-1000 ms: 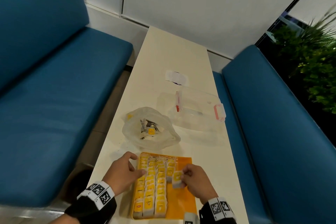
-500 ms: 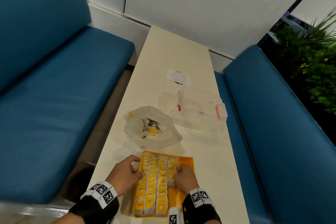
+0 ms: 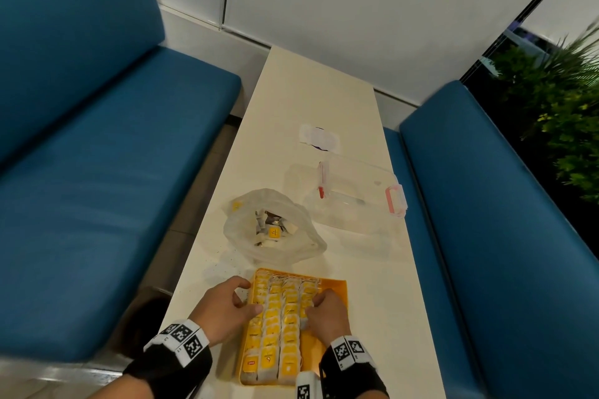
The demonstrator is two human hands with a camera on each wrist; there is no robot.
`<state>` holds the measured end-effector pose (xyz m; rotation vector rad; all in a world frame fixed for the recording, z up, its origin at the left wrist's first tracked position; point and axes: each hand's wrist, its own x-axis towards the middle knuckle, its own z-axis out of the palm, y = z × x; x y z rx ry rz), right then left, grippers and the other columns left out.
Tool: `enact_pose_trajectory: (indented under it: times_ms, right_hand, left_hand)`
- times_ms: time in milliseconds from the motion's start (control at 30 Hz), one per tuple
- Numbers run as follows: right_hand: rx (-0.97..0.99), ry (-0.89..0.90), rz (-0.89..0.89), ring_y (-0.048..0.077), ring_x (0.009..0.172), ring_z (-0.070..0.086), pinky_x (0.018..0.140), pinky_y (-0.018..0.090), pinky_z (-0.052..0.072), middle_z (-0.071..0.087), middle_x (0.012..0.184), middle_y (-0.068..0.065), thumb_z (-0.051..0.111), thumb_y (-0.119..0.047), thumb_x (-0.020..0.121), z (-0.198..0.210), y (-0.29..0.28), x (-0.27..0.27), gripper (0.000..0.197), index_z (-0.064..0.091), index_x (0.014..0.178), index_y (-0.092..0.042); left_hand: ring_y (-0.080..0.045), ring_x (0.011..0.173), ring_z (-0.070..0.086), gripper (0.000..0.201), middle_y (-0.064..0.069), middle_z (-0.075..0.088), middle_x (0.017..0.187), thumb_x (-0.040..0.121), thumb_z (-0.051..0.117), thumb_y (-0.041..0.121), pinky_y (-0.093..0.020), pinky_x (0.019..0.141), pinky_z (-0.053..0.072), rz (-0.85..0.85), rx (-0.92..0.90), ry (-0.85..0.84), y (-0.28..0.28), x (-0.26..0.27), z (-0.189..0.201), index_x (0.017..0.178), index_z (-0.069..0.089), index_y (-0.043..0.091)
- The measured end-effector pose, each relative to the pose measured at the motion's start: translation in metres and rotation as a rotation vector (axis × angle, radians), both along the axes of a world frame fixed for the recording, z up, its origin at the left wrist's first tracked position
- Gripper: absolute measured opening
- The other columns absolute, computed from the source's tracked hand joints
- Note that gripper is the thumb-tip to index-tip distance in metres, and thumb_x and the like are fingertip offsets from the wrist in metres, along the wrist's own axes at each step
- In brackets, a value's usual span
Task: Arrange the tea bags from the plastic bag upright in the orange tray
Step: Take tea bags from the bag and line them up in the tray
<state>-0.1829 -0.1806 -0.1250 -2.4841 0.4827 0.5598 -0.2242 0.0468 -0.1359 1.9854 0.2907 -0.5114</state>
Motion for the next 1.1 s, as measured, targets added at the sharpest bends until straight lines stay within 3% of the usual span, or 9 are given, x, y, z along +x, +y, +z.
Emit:
enact_pose_trajectory:
  times_ms: [133, 300, 400, 500, 667, 833, 933, 1000, 1100]
  right_hand:
    - [0.013, -0.114, 0.081, 0.012, 0.089, 0.054, 0.062, 0.014, 0.04, 0.056, 0.098, -0.003, 0.057, -0.012, 0.092, 0.025, 0.004, -0.005, 0.011, 0.052, 0.101, -0.016]
    - [0.26, -0.264, 0.385, 0.006, 0.078, 0.058, 0.072, 0.015, 0.048, 0.058, 0.093, -0.009, 0.073, -0.025, 0.082, 0.073, 0.037, -0.017, 0.018, 0.064, 0.096, -0.032]
    - [0.391, -0.186, 0.594, 0.009, 0.08, 0.061, 0.078, 0.02, 0.052, 0.054, 0.1, -0.012, 0.079, -0.03, 0.076, 0.092, 0.061, -0.026, 0.03, 0.064, 0.099, -0.042]
    - [0.347, -0.204, 0.687, 0.008, 0.078, 0.058, 0.081, 0.019, 0.05, 0.047, 0.102, -0.025, 0.079, -0.03, 0.075, 0.092, 0.072, -0.029, 0.036, 0.062, 0.103, -0.044]
    - [0.347, -0.232, 0.654, -0.015, 0.082, 0.051, 0.076, 0.006, 0.041, 0.046, 0.101, -0.03, 0.077, -0.025, 0.078, 0.084, 0.077, -0.029, 0.029, 0.067, 0.105, -0.023]
    - [0.333, -0.245, 0.565, 0.003, 0.076, 0.055, 0.073, 0.019, 0.049, 0.057, 0.088, -0.017, 0.073, -0.017, 0.081, 0.079, 0.078, -0.029, 0.023, 0.068, 0.101, -0.026]
    - [0.391, -0.241, 0.446, 0.002, 0.073, 0.055, 0.069, 0.014, 0.047, 0.061, 0.082, -0.012, 0.074, -0.014, 0.081, 0.078, 0.069, -0.027, 0.022, 0.066, 0.095, -0.028]
    - [0.433, -0.224, 0.351, 0.001, 0.07, 0.053, 0.068, 0.015, 0.048, 0.061, 0.08, -0.009, 0.076, -0.013, 0.078, 0.078, 0.06, -0.023, 0.021, 0.065, 0.09, -0.027]
    - [0.481, -0.217, 0.265, 0.001, 0.065, 0.052, 0.066, 0.021, 0.048, 0.06, 0.075, -0.007, 0.079, -0.012, 0.075, 0.077, 0.048, -0.02, 0.021, 0.065, 0.083, -0.026]
  left_hand:
    - [-0.011, 0.072, 0.064, 0.043, 0.0, 0.071, 0.088, 0.091, 0.056, 0.061, -0.024, 0.064, 0.049, 0.07, -0.052, 0.007, 0.008, 0.002, 0.013, 0.108, 0.063, 0.022]
    - [-0.019, 0.064, 0.056, 0.056, -0.013, 0.068, 0.083, 0.101, 0.041, 0.056, -0.028, 0.053, 0.042, 0.365, -0.663, 0.26, 0.005, 0.009, 0.046, 0.109, 0.068, 0.008]
    - [-0.023, 0.071, 0.059, 0.061, -0.014, 0.067, 0.084, 0.1, 0.042, 0.059, -0.032, 0.06, 0.047, 0.411, -0.767, 0.293, -0.002, 0.015, 0.053, 0.11, 0.07, 0.005]
    - [-0.028, 0.083, 0.061, 0.067, -0.016, 0.063, 0.088, 0.098, 0.042, 0.063, -0.038, 0.07, 0.051, 0.411, -0.826, 0.326, -0.006, 0.019, 0.054, 0.114, 0.069, 0.004]
    - [-0.021, 0.07, 0.057, 0.069, -0.012, 0.06, 0.077, 0.1, 0.037, 0.062, -0.035, 0.07, 0.047, 0.396, -0.832, 0.311, -0.012, 0.019, 0.063, 0.115, 0.068, 0.002]
    - [-0.025, 0.078, 0.061, 0.065, -0.015, 0.062, 0.086, 0.1, 0.038, 0.06, -0.038, 0.072, 0.049, 0.402, -0.869, 0.312, -0.014, 0.019, 0.066, 0.115, 0.067, 0.003]
    - [-0.029, 0.089, 0.066, 0.055, -0.02, 0.069, 0.098, 0.102, 0.044, 0.052, -0.042, 0.078, 0.053, 0.316, -0.895, 0.31, -0.009, 0.016, 0.066, 0.114, 0.07, 0.005]
    - [-0.026, 0.093, 0.067, 0.039, -0.016, 0.072, 0.105, 0.1, 0.053, 0.04, -0.041, 0.083, 0.053, 0.234, -0.851, 0.275, -0.004, 0.013, 0.064, 0.113, 0.072, 0.008]
    - [-0.02, 0.085, 0.067, 0.016, -0.014, 0.073, 0.099, 0.093, 0.067, 0.014, -0.033, 0.074, 0.052, 0.159, -0.729, 0.167, 0.003, 0.008, 0.057, 0.108, 0.072, 0.009]
